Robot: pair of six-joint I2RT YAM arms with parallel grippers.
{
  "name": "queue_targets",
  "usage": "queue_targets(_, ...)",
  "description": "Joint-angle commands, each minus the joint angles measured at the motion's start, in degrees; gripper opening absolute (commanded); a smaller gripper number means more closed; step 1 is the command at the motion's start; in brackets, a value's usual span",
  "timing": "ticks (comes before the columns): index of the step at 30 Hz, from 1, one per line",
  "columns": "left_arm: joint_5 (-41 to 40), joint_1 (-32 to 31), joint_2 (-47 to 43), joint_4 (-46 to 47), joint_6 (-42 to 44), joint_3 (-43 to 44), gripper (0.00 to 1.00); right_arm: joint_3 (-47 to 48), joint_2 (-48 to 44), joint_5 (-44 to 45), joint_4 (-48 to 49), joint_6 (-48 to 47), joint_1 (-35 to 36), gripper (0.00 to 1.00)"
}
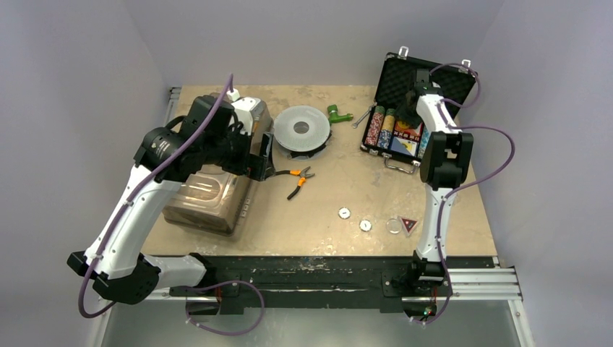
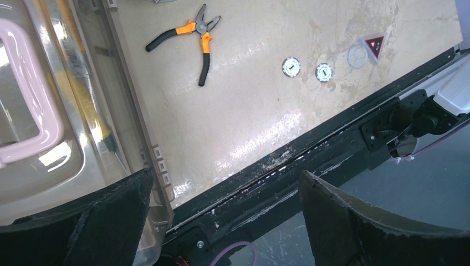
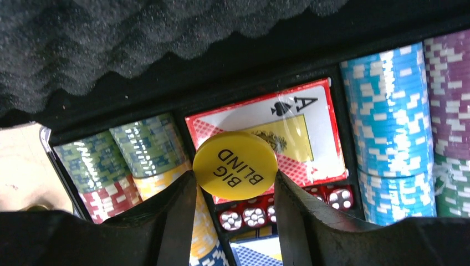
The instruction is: Pack up texas hold em set
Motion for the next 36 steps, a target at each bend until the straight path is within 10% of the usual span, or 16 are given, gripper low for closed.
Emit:
queue_targets(1,-0.7,-0.2,0.4,0.6,1.4,0.6,1.0,4.0,0.9,1.3,-1.0,-0.7,-0.5,0.41)
queue_targets(36,1.9,-0.2,0.8,1.4,0.9,1.3,1.0,-9.0,-14.2,-2.6,1.9,-3.9,-0.6,0.86)
